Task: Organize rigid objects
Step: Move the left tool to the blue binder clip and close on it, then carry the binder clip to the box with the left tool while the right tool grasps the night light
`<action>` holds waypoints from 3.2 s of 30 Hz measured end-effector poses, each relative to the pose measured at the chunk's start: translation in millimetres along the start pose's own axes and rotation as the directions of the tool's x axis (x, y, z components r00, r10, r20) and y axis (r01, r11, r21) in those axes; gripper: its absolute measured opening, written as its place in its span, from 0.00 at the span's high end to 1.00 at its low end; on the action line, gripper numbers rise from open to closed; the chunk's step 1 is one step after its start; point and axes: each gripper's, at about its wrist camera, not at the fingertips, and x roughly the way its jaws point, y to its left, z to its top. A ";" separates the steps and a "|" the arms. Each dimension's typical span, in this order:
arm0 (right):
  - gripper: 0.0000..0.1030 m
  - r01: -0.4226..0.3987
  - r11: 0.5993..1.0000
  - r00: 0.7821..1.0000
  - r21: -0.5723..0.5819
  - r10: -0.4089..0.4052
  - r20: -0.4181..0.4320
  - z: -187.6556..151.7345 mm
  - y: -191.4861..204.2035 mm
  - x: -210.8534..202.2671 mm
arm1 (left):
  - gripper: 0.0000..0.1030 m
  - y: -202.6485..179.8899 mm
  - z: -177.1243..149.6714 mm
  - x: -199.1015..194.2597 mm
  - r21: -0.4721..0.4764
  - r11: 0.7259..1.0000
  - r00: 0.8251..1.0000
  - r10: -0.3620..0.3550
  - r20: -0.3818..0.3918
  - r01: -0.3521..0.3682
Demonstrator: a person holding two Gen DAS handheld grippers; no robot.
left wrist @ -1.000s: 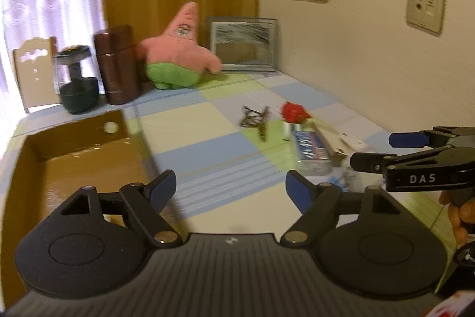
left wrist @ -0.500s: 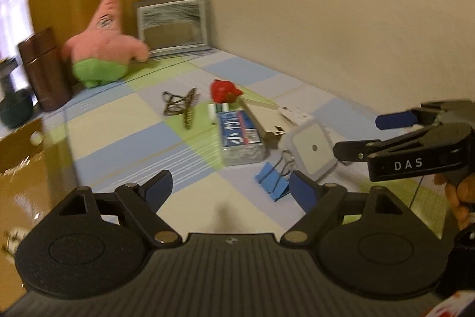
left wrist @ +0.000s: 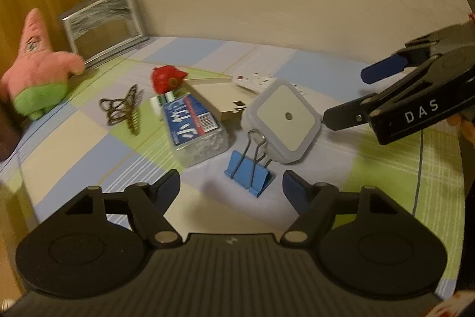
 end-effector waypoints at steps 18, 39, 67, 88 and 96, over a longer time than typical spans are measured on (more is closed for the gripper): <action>0.18 0.030 0.999 0.999 0.039 -0.029 -0.038 6.4 -1.3 8.3 | 0.67 9.7 10.2 42.1 0.024 0.988 0.989 -0.149 -0.014 0.150; 0.18 -0.016 1.000 1.000 -0.012 0.016 -0.007 7.1 24.5 6.9 | 0.46 1.2 -30.2 -16.3 0.090 0.993 0.993 0.087 -0.082 -0.079; 0.18 -0.048 0.998 0.999 -0.038 0.048 0.001 9.2 27.6 11.6 | 0.58 18.7 -33.0 -14.1 -0.002 0.996 0.989 -0.092 -0.112 0.092; 0.39 0.007 0.957 1.000 -0.289 -0.012 -0.015 16.4 62.4 55.9 | 0.65 48.9 -22.6 -35.1 -0.213 0.976 0.997 0.030 -0.072 -0.045; 0.39 -0.033 0.965 0.997 -0.262 0.052 0.065 24.2 80.2 30.5 | 0.65 55.5 -26.4 -53.2 -0.272 0.957 0.994 0.081 -0.068 -0.097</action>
